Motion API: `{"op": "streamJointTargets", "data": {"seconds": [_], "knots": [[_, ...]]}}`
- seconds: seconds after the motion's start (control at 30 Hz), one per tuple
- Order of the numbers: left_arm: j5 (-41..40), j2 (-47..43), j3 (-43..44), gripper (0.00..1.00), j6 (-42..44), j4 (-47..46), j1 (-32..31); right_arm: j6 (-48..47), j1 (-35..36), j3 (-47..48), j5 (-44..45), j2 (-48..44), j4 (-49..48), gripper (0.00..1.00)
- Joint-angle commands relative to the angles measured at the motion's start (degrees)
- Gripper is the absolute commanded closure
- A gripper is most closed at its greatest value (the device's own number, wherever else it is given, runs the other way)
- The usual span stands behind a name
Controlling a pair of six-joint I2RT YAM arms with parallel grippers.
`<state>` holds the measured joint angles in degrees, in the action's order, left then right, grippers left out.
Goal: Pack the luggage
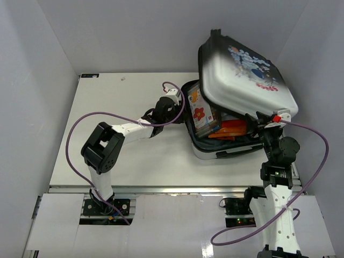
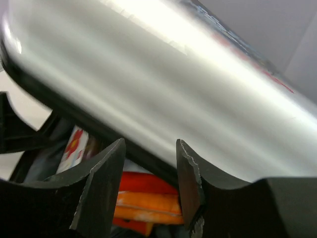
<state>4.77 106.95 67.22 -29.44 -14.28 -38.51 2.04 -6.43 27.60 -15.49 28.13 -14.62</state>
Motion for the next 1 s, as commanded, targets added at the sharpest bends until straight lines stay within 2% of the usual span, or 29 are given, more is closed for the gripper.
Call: {"op": "streamJointTargets", "data": {"seconds": [0.0,0.17,0.4,0.47,0.6,0.73,0.83,0.97], "knots": [[4.2,-5.2,0.1,1.0,2.2,-1.3,-0.8,9.1,0.5,1.3,-9.0,-4.8,2.9,0.42],[3.8,-5.0,0.4,1.0,2.2,-1.0,-0.8,13.1,0.5,3.9,-12.3,-6.7,5.9,0.38],[4.1,-5.5,0.4,1.0,1.9,-1.1,-0.8,15.6,0.5,9.4,-5.3,-1.4,12.9,0.37],[3.9,-6.0,0.6,0.99,2.3,-0.4,-0.7,16.1,0.5,10.2,-2.6,1.6,14.2,0.34],[2.0,-8.3,-0.2,0.83,3.0,0.4,-0.7,16.7,0.5,14.9,9.9,9.6,19.2,0.31],[2.3,-11.3,0.2,0.62,4.7,1.6,-0.8,16.7,0.5,18.8,13.6,16.1,21.6,0.31],[5.4,-13.9,0.5,0.54,5.5,2.4,-0.8,16.8,0.5,18.6,15.3,16.8,22.1,0.31],[9.7,-16.5,-1.0,0.51,4.7,2.2,-1.1,16.9,0.5,17.4,21.6,14.9,22.9,0.31]]}}
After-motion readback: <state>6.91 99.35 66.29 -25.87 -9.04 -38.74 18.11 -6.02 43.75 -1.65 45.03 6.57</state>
